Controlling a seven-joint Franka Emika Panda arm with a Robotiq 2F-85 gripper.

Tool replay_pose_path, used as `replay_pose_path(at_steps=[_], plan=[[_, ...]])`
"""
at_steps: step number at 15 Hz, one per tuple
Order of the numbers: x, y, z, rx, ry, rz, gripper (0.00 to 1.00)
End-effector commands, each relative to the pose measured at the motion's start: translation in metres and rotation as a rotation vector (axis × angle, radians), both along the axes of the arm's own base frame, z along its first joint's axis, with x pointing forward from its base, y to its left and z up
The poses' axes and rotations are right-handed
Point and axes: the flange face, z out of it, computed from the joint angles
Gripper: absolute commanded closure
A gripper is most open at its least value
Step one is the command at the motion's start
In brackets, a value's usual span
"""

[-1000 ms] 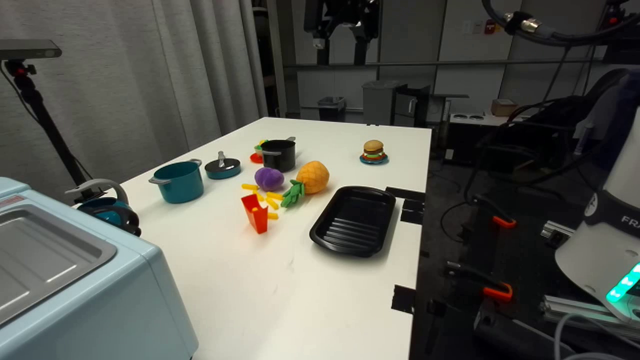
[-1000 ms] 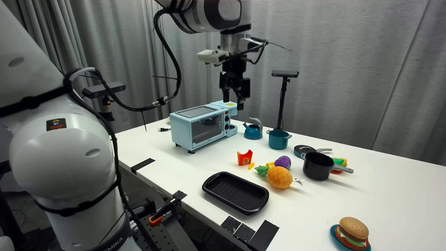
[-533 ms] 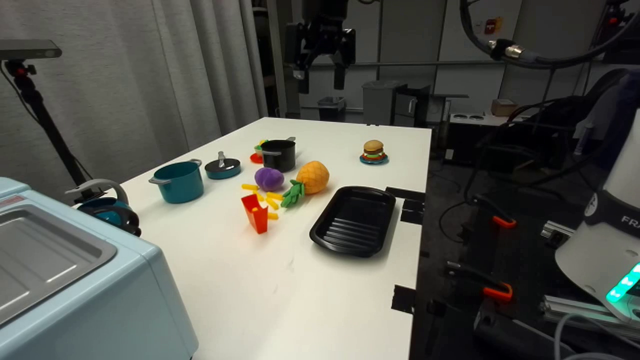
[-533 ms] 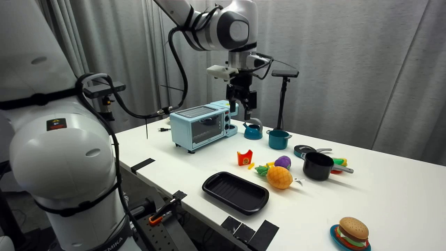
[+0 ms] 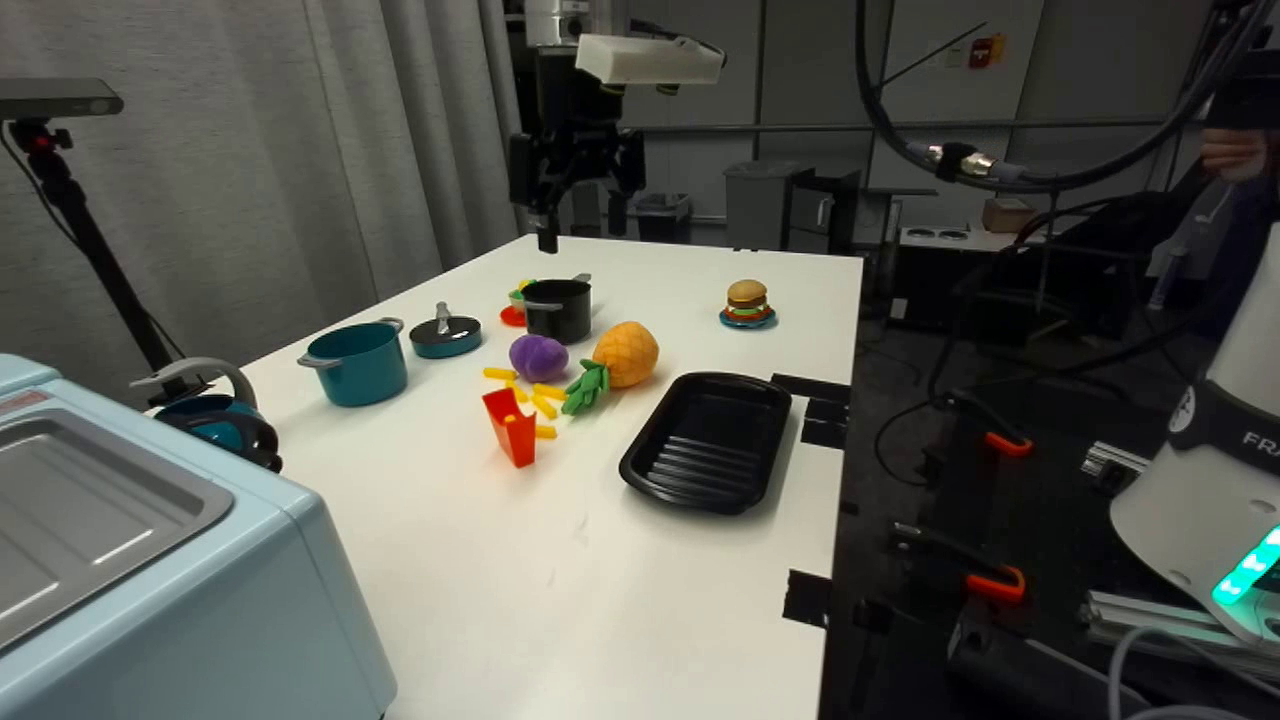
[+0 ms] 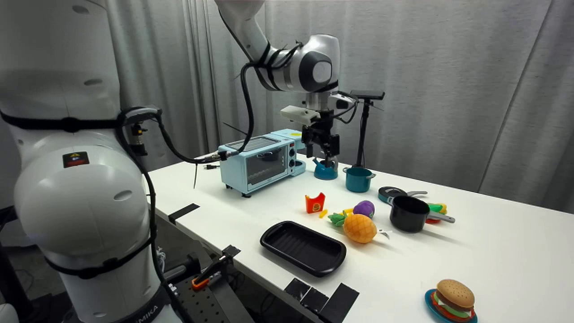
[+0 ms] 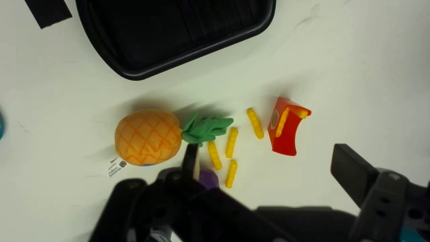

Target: Pick the potato chip and put it in the bag

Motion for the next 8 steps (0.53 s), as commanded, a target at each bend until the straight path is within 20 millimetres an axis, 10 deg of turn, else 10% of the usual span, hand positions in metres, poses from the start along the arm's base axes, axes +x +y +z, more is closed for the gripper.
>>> replay_pose_path(at_steps=[1,8], plan=[[0.04,0.014,-0.016,-0.012,-0.03,0.002,0.0],[0.088,0.022,-0.045,-0.022,-0.072,0.011,0.0]])
